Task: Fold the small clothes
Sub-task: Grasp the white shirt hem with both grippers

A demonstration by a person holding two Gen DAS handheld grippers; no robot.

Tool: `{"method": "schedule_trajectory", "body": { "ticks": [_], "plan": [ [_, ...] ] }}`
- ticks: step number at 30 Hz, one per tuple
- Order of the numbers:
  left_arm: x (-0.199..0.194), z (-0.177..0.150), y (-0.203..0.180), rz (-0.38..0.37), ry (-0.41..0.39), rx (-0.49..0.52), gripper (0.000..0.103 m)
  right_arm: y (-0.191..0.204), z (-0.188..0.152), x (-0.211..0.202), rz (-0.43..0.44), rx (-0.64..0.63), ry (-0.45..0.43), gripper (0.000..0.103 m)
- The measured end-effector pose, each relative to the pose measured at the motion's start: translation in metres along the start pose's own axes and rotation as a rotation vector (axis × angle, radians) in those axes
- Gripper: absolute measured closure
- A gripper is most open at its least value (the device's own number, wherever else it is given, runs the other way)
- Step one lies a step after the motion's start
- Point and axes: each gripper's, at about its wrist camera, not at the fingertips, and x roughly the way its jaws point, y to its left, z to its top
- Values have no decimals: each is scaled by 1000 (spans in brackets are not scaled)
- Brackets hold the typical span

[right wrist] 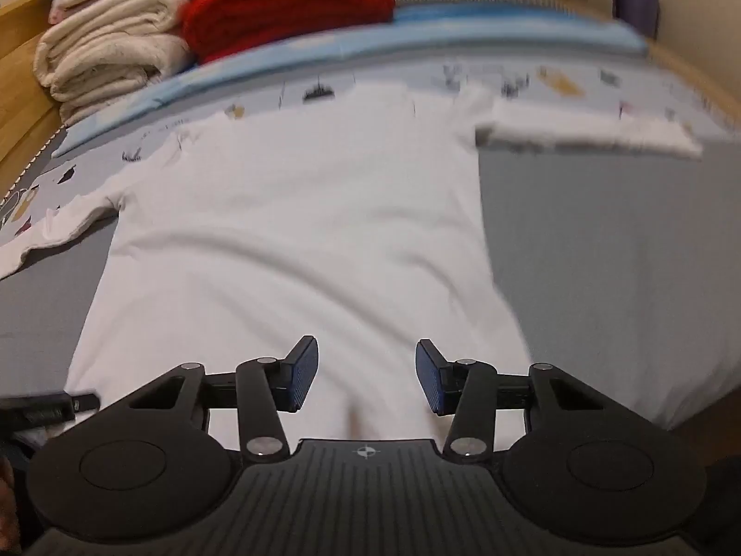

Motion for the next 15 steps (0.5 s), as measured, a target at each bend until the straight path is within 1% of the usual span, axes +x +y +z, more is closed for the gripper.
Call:
{"method": "schedule_trajectory", "body": {
  "ticks": [2,3,4,5,6,7,9,10,11,13,14,15],
  "plan": [
    [-6,-2,8,63,8,-10,93,-2,-2,6,15,27,47,54],
    [-10,-3,15,66,11,-40,93,-2,-2,8,26,34,64,54],
    [-13,-4,23,46,16,-86,93,-3,-6,9,39,29,70,54],
    [-17,-5,30,8,22,-141,93,-5,-13,8,51,14,77,54],
    [-21,-6,32,-31,29,-178,93,-2,-8,19,49,-10,80,54],
    [-25,-7,33,-74,31,-200,93,2,-11,24,63,-25,99,54],
    [-35,-9,27,-143,17,-192,91,10,-18,25,109,-46,161,54],
    [-37,-10,23,-180,18,-182,91,17,-18,25,132,-64,202,54],
    [-38,-10,18,-206,29,-181,90,22,-21,26,148,-97,219,54],
    [-34,-14,16,-231,78,-201,88,37,-27,30,161,-171,236,54],
    [-30,-15,17,-225,108,-216,88,43,-31,30,183,-202,227,54],
    [-26,-17,20,-216,135,-233,88,48,-34,30,185,-240,238,54]
  ]
}}
